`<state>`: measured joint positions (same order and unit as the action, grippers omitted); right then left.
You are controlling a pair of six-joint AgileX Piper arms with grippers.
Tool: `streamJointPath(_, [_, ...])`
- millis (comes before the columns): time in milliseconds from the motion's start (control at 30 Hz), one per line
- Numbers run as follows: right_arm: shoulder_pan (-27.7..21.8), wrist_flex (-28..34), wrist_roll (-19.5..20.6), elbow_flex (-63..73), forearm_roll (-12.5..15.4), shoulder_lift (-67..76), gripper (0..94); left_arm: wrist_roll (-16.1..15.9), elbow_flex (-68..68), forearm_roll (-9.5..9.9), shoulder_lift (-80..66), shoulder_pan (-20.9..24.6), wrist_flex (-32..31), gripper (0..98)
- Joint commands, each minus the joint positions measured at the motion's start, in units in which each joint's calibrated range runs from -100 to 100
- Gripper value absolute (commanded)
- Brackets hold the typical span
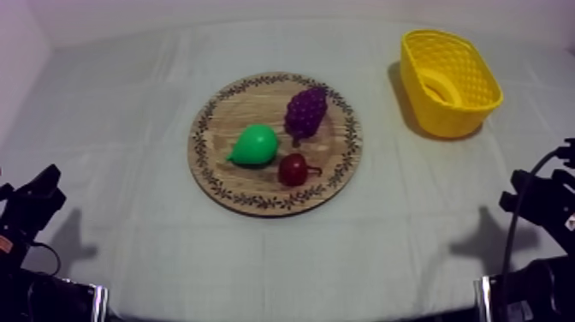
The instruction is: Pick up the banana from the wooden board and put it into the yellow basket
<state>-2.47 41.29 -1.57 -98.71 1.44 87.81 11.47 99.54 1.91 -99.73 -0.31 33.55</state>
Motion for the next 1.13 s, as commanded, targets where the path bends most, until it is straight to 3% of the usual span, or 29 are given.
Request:
streamJointPath(0, [-0.50,-0.04,-0.79,0.01,-0.13,3.67,0.3,0.00,0.01,0.02,-0.01,-0.01,0.00,0.1])
streamJointPath(600, [-2.80,-2.37,-8.20,-0.93,-0.43,7.94,0.4,0.03,0.01,0.02,-0.01,-0.01,0.00,0.1])
streamJointPath(1100, [-2.81,-2.50,-8.95,-0.96,-0.43,7.95,0.4,0.01,0.01,0.02,-0.01,-0.01,0.00,0.1])
